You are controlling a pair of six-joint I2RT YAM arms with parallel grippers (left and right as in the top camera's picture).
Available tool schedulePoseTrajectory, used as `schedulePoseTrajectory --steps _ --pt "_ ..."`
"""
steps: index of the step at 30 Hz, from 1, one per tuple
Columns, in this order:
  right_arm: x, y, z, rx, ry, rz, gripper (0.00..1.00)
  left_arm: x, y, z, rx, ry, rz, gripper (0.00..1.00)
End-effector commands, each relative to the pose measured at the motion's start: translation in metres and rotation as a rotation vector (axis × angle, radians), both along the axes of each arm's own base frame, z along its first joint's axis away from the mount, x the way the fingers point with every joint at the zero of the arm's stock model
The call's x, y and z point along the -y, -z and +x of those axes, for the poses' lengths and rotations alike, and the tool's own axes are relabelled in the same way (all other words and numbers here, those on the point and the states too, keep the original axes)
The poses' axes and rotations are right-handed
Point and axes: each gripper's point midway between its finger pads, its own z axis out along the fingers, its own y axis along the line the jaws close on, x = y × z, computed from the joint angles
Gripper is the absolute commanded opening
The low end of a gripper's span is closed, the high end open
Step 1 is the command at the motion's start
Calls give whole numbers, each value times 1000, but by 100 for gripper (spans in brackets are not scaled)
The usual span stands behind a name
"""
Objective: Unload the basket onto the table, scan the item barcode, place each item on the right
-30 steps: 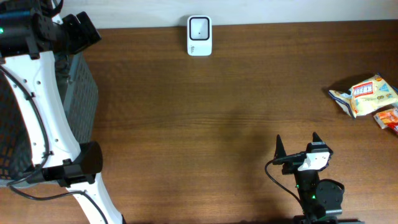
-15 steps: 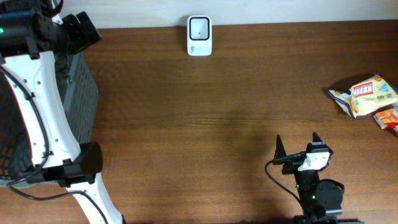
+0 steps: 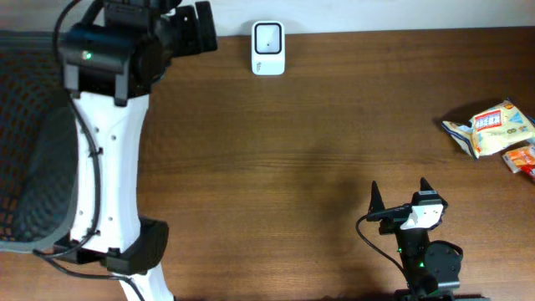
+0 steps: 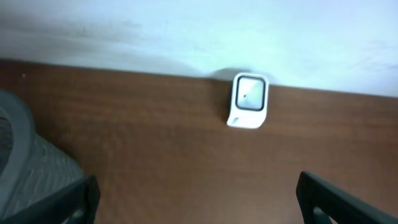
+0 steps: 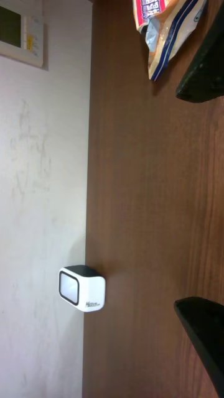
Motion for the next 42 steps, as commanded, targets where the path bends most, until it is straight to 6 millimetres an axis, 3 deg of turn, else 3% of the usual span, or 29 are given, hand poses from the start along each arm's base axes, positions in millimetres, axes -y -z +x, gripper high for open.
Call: schedulePoseTrajectory --steps 1,3,8,10,13,16,19,21,25,28,31,36,39,42 --pt "2 3 0 -2 12 4 98 3 16 -5 1 28 4 99" --pt "2 3 0 -2 13 4 98 5 38 -9 10 34 1 99" --pt "2 3 0 -2 12 4 98 1 126 -46 124 90 -20 99" --pt "2 3 0 -2 13 4 98 -8 176 -82 195 90 -37 99" --pt "2 3 0 -2 12 4 98 -26 208 -147 239 90 -47 99" --pt "2 3 0 -2 12 4 98 -36 201 -171 296 69 -55 99" --pt "2 3 0 -2 12 4 99 -46 210 -188 349 43 -42 99" --pt "2 3 0 -2 13 4 99 -48 218 -194 477 54 -51 99" --pt "2 3 0 -2 13 4 98 -35 210 -197 736 204 -43 99" --pt "2 3 0 -2 12 4 99 -36 204 -201 787 273 42 99" --pt "2 3 0 -2 12 4 98 -46 207 -204 775 242 65 99" --pt "2 3 0 -2 12 4 98 -69 239 -206 643 126 92 99" --pt "2 3 0 -2 12 4 98 -90 243 -205 622 -24 52 99" --pt "2 3 0 -2 12 4 99 -92 243 -205 622 -19 85 99"
